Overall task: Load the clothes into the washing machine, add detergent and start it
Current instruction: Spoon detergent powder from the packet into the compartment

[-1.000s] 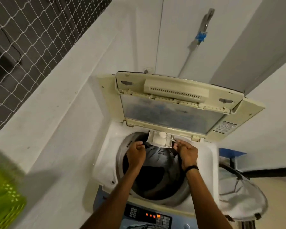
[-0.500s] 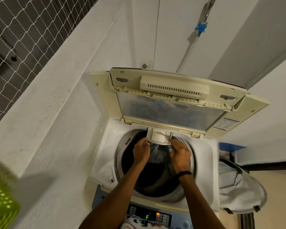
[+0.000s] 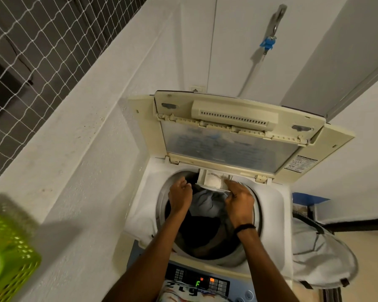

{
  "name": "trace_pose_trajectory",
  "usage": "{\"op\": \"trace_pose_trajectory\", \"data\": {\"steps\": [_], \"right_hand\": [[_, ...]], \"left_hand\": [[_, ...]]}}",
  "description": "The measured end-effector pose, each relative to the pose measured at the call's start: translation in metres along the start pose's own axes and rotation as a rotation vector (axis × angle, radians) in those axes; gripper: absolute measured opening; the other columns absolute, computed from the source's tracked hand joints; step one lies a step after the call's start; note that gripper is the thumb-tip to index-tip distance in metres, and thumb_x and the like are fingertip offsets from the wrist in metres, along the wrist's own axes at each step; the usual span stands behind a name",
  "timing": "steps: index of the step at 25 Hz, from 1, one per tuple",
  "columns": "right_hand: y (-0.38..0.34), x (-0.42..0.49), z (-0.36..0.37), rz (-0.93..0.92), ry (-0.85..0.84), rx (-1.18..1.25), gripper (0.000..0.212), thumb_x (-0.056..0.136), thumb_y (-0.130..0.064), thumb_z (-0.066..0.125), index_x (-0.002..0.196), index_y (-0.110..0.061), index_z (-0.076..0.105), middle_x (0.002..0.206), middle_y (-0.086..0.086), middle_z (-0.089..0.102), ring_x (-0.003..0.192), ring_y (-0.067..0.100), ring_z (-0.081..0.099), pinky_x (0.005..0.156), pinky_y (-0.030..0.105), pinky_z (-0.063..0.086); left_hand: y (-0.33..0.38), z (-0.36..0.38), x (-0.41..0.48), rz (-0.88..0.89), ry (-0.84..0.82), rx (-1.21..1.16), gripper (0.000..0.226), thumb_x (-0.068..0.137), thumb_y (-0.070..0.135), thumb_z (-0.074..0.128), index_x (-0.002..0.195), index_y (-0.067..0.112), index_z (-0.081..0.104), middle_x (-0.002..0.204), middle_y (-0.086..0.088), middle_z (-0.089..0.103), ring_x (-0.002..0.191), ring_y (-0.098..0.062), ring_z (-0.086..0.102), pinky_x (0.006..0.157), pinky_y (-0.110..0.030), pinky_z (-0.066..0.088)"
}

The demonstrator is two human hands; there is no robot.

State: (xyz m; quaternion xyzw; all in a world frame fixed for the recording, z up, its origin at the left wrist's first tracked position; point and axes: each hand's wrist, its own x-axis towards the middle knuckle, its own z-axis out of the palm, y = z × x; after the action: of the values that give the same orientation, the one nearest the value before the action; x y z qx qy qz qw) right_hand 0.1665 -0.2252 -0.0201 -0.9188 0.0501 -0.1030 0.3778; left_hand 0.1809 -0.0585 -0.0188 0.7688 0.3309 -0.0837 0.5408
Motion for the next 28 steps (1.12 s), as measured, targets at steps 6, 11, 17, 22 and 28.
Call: {"op": "trace_pose_trajectory", "data": {"steps": [6, 11, 17, 22, 28], "right_hand": [[-0.019, 0.003, -0.007, 0.406, -0.05, 0.491, 0.025, 0.084, 0.002, 0.065, 0.099, -0.013, 0.078, 0.099, 0.008, 0.076, 0.095, 0.022, 0.071, 0.091, 0.034, 0.056], [-0.096, -0.013, -0.031, 0.513, -0.295, 1.139, 0.018, 0.09, 0.013, 0.053, 0.102, 0.013, 0.066, 0.102, 0.029, 0.069, 0.099, 0.045, 0.066, 0.085, 0.039, 0.06], [-0.219, -0.041, -0.045, 0.424, -0.672, 1.178, 0.021, 0.086, 0.01, 0.053, 0.1, 0.008, 0.068, 0.09, 0.022, 0.073, 0.091, 0.032, 0.071, 0.077, 0.028, 0.06], [-0.31, -0.071, -0.039, 0.259, -0.937, 1.097, 0.021, 0.087, 0.01, 0.052, 0.099, 0.008, 0.069, 0.084, 0.019, 0.074, 0.086, 0.03, 0.073, 0.074, 0.025, 0.058], [-0.38, -0.102, -0.015, -0.195, -0.979, 0.773, 0.016, 0.084, 0.005, 0.062, 0.084, -0.004, 0.076, 0.075, 0.018, 0.074, 0.077, 0.032, 0.074, 0.081, 0.043, 0.06]], "left_hand": [[0.013, -0.037, -0.023, 0.129, 0.091, -0.091, 0.02, 0.092, 0.012, 0.058, 0.093, 0.029, 0.068, 0.102, 0.004, 0.066, 0.098, -0.015, 0.06, 0.083, -0.022, 0.045], [0.036, -0.105, -0.076, 0.312, 0.308, -0.316, 0.021, 0.095, 0.021, 0.063, 0.115, 0.021, 0.069, 0.107, 0.006, 0.073, 0.099, -0.006, 0.068, 0.082, -0.015, 0.055], [0.056, -0.218, -0.158, 0.501, 0.557, -0.572, 0.02, 0.094, 0.005, 0.065, 0.112, 0.01, 0.067, 0.101, -0.001, 0.074, 0.094, -0.005, 0.07, 0.082, -0.015, 0.052], [0.035, -0.298, -0.216, 0.549, 0.846, -0.632, 0.023, 0.092, -0.004, 0.063, 0.115, 0.0, 0.065, 0.107, -0.014, 0.073, 0.094, -0.008, 0.069, 0.084, -0.021, 0.055], [-0.007, -0.356, -0.256, 0.495, 1.112, -0.643, 0.022, 0.092, 0.0, 0.066, 0.114, 0.002, 0.066, 0.103, -0.009, 0.073, 0.094, -0.007, 0.068, 0.085, -0.02, 0.053]]}}
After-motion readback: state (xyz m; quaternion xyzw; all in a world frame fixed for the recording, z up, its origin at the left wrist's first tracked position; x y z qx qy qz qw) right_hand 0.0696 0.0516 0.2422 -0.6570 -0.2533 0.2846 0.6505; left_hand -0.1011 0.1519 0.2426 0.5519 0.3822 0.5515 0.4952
